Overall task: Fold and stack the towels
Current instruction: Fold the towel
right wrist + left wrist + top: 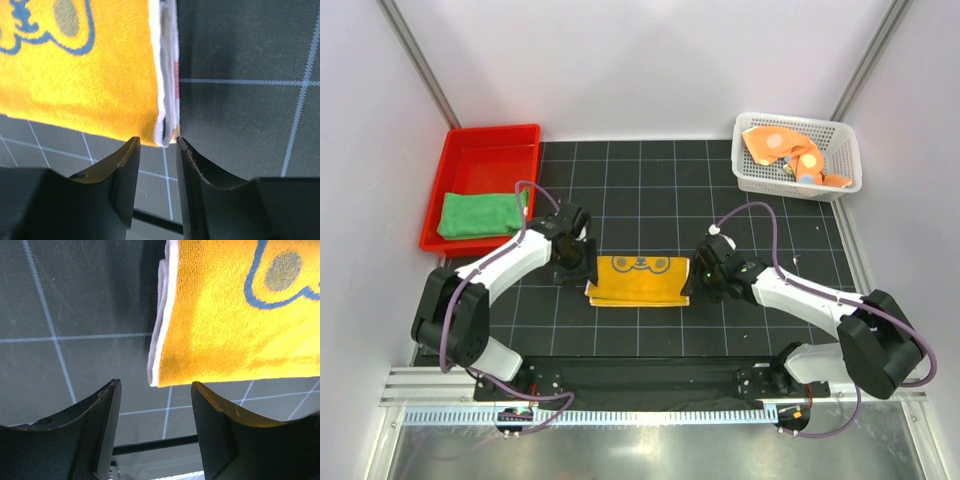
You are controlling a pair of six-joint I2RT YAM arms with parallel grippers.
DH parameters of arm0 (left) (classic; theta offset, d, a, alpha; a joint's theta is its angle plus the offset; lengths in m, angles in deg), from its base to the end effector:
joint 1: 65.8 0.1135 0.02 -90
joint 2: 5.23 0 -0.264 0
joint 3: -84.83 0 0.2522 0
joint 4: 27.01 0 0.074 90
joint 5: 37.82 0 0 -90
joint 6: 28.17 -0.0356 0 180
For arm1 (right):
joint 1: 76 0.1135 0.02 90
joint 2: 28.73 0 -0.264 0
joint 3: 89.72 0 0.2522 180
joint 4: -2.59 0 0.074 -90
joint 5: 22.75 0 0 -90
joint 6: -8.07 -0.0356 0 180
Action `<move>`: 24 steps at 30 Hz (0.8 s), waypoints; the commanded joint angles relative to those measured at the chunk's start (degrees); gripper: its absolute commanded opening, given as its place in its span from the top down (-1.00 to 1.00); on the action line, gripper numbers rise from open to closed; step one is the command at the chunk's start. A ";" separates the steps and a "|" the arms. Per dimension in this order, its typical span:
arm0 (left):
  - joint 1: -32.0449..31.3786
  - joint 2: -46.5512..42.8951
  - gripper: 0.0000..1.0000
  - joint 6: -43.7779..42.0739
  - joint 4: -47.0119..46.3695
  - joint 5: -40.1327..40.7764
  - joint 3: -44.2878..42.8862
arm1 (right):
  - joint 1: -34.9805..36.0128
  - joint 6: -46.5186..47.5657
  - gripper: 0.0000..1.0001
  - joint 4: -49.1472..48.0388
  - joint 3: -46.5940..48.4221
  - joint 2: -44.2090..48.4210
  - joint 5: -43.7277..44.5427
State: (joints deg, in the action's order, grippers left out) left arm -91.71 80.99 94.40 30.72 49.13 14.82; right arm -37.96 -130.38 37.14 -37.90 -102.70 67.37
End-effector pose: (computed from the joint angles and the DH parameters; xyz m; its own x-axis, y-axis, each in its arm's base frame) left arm 0.2466 -0.1219 0.2012 -0.9705 -0.1262 -0.2056 -0.0864 0.9776 -0.1920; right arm 0.1897 0.1484 0.1805 -0.8971 0.2483 -0.3655 0.0845 0.9083 0.4097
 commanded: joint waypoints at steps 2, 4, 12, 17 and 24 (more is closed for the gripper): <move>0.69 -0.87 -0.23 3.19 -6.24 -4.41 3.32 | 0.54 -3.41 0.20 -4.18 -1.15 -0.29 3.92; 0.86 -0.52 -0.22 4.07 -8.27 -5.47 4.21 | 0.54 -3.58 0.21 -4.36 -1.24 -0.47 4.01; 1.13 -0.52 -0.13 7.59 -12.23 -5.48 8.43 | 0.80 -5.43 0.25 -6.47 -2.99 -0.91 3.66; 1.13 -0.52 -0.05 7.85 -12.59 -4.69 9.05 | 0.89 -6.31 0.43 -8.66 -4.49 -1.35 3.40; 1.04 -0.87 0.38 8.03 -12.06 -4.77 8.44 | 0.98 -5.43 0.74 -8.75 -3.96 -0.65 4.19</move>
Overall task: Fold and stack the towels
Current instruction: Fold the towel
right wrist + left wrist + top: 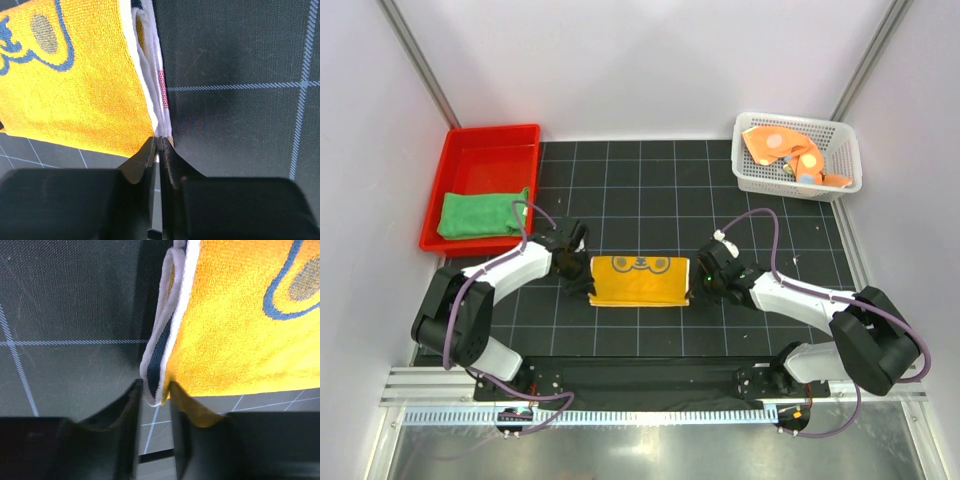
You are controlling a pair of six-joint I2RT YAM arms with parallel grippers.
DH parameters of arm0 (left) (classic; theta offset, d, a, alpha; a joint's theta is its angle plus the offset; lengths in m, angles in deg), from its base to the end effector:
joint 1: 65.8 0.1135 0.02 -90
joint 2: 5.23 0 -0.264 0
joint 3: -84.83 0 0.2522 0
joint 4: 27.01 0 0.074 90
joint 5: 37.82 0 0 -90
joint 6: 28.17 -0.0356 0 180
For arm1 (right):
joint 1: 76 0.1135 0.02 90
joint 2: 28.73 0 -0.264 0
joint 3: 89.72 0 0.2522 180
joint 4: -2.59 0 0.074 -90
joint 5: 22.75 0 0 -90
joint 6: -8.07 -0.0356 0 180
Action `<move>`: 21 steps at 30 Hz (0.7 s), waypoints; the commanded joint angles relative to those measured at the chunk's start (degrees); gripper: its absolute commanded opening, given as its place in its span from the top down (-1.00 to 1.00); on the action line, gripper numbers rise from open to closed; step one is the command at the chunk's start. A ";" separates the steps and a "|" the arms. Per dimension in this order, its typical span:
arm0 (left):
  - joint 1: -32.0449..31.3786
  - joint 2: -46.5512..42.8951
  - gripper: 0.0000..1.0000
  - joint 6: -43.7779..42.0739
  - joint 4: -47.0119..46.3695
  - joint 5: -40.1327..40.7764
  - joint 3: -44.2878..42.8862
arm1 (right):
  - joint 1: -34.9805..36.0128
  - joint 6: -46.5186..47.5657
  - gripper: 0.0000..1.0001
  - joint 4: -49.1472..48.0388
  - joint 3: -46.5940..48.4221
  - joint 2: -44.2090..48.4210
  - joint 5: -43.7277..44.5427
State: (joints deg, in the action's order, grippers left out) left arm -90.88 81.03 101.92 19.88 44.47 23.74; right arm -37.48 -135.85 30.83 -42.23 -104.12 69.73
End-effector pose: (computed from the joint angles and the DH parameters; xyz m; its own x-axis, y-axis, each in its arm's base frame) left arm 0.2377 -0.1165 0.1657 -0.9538 -0.2582 -0.1534 -0.2049 0.9329 -0.2960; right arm 0.1867 0.1466 0.1600 -0.8702 0.3393 -0.3572 0.1698 0.8871 0.4291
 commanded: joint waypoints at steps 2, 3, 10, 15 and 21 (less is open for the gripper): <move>0.30 -1.44 0.58 0.60 -0.78 -0.38 -1.00 | 0.41 0.56 0.86 -2.26 0.63 0.95 2.09; 0.21 -1.62 0.64 0.60 -0.52 -0.47 -1.27 | 0.33 0.65 0.89 -2.18 0.63 1.04 2.00; 0.21 -3.29 0.99 0.51 3.43 -0.20 -3.64 | 0.41 1.26 0.98 -0.86 1.95 1.13 2.35; 0.30 -4.17 0.99 1.38 5.19 -0.11 -4.70 | 0.41 2.66 0.98 1.25 3.44 1.92 3.32; -0.23 -7.41 0.99 4.98 3.97 -4.07 -2.34 | 0.41 4.78 0.98 6.87 5.46 4.03 6.12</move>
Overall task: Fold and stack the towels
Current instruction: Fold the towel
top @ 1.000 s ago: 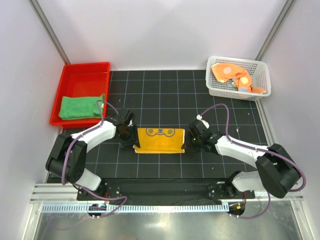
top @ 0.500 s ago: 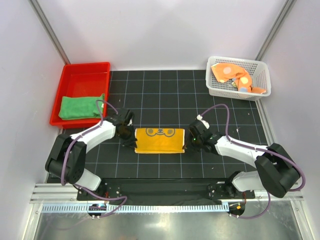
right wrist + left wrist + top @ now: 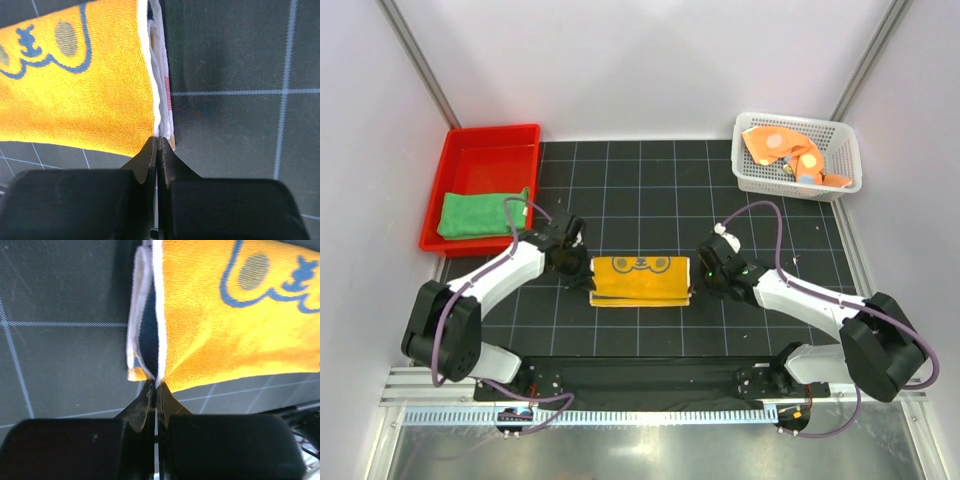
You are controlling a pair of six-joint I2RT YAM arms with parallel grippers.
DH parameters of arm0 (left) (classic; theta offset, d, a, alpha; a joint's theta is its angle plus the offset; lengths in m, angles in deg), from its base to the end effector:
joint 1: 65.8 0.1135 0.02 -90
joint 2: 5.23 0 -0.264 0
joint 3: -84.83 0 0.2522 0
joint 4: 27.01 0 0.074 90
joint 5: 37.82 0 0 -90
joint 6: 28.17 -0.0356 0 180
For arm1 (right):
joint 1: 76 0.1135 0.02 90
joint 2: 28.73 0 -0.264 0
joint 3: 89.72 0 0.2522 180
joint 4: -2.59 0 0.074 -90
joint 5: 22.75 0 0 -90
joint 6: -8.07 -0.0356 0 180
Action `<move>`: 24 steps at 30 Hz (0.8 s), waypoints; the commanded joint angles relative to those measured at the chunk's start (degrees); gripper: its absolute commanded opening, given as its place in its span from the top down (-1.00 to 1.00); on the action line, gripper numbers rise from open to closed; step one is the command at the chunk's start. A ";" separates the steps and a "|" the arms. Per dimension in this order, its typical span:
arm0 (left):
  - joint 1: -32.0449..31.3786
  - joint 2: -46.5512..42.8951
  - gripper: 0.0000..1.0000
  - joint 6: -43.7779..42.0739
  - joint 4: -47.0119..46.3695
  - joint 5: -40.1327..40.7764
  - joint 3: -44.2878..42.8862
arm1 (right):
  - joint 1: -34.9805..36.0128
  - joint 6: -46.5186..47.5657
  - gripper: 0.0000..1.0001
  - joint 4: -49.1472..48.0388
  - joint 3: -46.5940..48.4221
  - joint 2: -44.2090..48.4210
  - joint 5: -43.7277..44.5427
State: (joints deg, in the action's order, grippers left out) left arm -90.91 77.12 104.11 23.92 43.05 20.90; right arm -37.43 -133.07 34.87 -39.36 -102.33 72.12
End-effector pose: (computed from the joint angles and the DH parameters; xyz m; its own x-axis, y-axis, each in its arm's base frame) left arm 0.2354 -0.1166 0.1933 -0.9429 -0.2917 -0.1610 -0.2226 0.9110 -0.3471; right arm 0.1889 0.1468 0.1770 -0.8588 0.3075 -0.4097 0.1357 0.9078 0.3969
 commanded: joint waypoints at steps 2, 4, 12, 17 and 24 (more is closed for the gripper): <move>-0.38 -4.82 0.99 3.59 -1.65 -3.18 3.58 | 0.37 2.71 0.98 3.36 1.81 2.41 3.66; -0.56 -4.74 1.00 4.47 -3.59 -3.53 5.51 | 0.37 2.62 0.98 1.62 -0.20 2.41 2.44; -1.27 -1.66 0.96 5.27 -7.81 -4.06 10.62 | 0.37 2.09 0.98 -2.26 -4.08 1.09 1.46; -1.35 -3.15 0.13 3.52 -2.04 -1.61 7.64 | 0.37 3.23 0.70 -0.34 -3.21 2.58 2.25; -1.00 -4.66 -0.33 -3.07 4.68 6.76 -1.85 | 0.28 7.27 0.53 7.23 3.91 4.97 1.04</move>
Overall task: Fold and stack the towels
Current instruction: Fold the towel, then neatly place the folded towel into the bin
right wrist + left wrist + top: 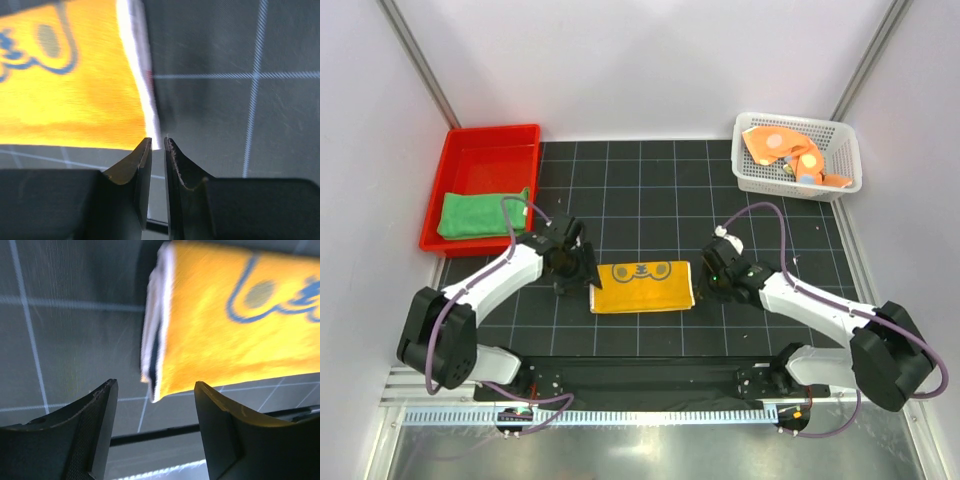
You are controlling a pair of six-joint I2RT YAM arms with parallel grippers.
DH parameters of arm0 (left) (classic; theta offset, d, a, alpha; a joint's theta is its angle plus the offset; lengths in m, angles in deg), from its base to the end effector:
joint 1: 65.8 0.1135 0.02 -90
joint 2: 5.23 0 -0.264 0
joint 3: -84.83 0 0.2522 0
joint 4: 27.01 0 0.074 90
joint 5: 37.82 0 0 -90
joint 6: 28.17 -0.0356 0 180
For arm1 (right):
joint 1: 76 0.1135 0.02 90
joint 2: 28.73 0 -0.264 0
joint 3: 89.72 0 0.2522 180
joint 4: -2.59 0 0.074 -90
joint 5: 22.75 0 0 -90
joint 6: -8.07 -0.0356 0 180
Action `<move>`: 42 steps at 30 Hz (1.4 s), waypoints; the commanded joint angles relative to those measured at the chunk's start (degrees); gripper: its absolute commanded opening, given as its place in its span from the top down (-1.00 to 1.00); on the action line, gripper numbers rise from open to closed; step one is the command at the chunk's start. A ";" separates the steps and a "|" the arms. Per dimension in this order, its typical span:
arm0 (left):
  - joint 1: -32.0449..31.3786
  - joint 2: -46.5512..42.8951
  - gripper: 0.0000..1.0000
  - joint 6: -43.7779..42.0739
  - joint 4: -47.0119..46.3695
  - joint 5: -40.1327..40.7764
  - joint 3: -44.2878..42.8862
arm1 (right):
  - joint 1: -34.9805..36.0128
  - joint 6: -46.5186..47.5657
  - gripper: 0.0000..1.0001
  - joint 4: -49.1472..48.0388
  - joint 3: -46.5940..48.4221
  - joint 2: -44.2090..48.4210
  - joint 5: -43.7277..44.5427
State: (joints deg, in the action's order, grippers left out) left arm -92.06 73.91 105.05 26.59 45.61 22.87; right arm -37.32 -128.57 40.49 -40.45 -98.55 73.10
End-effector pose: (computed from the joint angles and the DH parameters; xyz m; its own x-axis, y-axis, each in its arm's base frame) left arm 0.2199 -0.1130 0.1950 -0.9412 -0.2942 -0.1659 -0.2350 0.9232 -0.3042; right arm 0.1758 0.1361 0.1795 -0.8785 0.2232 -0.4224 0.0854 0.9433 0.3208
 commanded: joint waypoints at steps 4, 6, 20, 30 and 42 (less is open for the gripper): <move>1.03 1.89 -0.35 -5.87 -3.79 -1.42 -3.65 | 0.26 4.09 0.57 -3.39 8.78 -3.21 -7.49; 1.21 3.83 -0.34 -6.48 -5.89 -3.79 -3.56 | 0.52 4.35 0.57 -7.76 9.05 -6.01 -11.45; 1.21 10.25 -0.18 -3.24 -15.39 -4.85 3.82 | 0.61 4.80 0.62 -26.95 -2.72 -12.71 -14.73; 0.60 13.06 0.62 -1.48 -16.90 -6.09 5.84 | 0.61 4.36 0.60 -27.57 -2.99 -11.48 -14.46; 0.51 10.51 1.00 -6.74 1.46 6.03 -13.63 | 0.70 5.06 -0.60 -19.23 2.02 -2.08 -13.41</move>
State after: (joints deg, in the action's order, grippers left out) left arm -91.60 84.81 101.46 21.60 45.24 17.16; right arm -36.98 -124.52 18.81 -42.38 -104.95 58.10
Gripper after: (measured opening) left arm 0.040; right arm 0.735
